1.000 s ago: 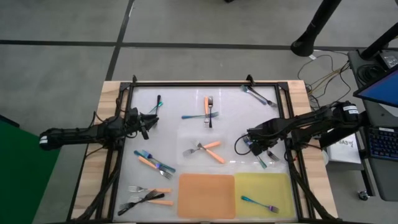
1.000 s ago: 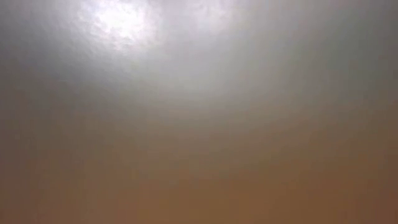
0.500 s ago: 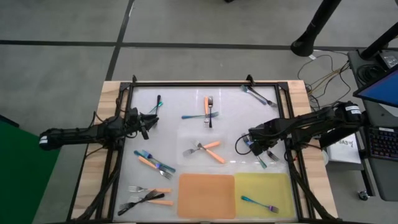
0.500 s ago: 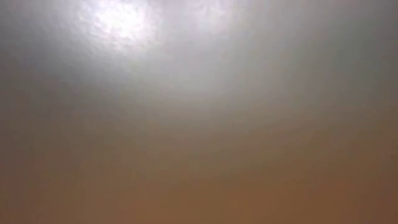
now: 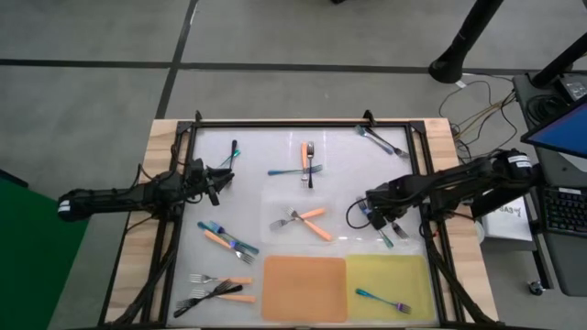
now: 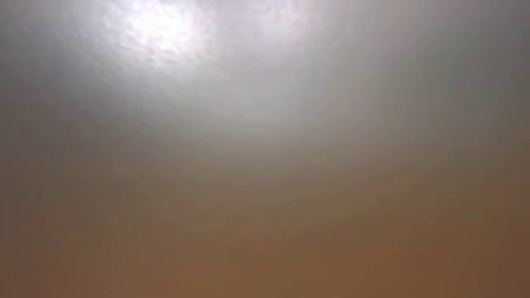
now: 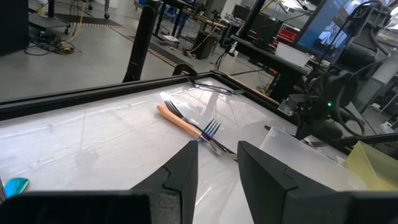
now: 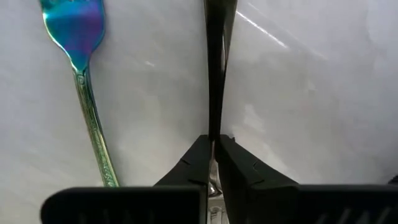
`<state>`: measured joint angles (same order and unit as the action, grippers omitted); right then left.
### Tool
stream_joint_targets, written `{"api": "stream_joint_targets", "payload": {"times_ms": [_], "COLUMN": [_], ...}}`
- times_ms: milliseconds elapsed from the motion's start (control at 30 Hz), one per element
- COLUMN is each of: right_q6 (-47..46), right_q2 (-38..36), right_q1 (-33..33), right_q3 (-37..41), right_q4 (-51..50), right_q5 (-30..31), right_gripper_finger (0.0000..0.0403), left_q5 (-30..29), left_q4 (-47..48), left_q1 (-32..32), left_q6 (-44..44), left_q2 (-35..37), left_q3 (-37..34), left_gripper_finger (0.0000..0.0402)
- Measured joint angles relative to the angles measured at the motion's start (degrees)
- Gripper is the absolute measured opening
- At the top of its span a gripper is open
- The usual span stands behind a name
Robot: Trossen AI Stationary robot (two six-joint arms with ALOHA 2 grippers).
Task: Sort silverware by color (type)
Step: Put the black fork into the orange bin
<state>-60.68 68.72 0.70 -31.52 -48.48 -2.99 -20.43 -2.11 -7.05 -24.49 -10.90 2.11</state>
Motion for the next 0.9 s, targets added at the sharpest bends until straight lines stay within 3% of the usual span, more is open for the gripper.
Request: {"api": "stream_joint_targets", "payload": {"times_ms": [133,467,767,900], "right_q6": [1.8,8.4,21.4,22.6], "right_q2": [0.0,0.1,0.6,2.7], "right_q1": [-0.2,1.2,9.2,13.5], "right_q3": [-3.7,-17.8,-28.7,-31.9], "right_q4": [2.5,2.1,14.3,17.1], "right_q5": [6.1,13.6,15.1,15.1], "right_gripper_finger": [0.0010,0.0009,0.0009,0.0009], "left_q5": [0.0,0.0,0.0,0.0], "left_q4": [0.0,0.0,0.0,0.0], "left_q1": [0.0,0.0,0.0,0.0], "left_q6": [0.0,0.0,0.0,0.0], "left_q2": [0.0,0.0,0.0,0.0], "left_q3": [0.0,0.0,0.0,0.0], "left_gripper_finger": [0.0096,0.0096,0.0096,0.0096]}}
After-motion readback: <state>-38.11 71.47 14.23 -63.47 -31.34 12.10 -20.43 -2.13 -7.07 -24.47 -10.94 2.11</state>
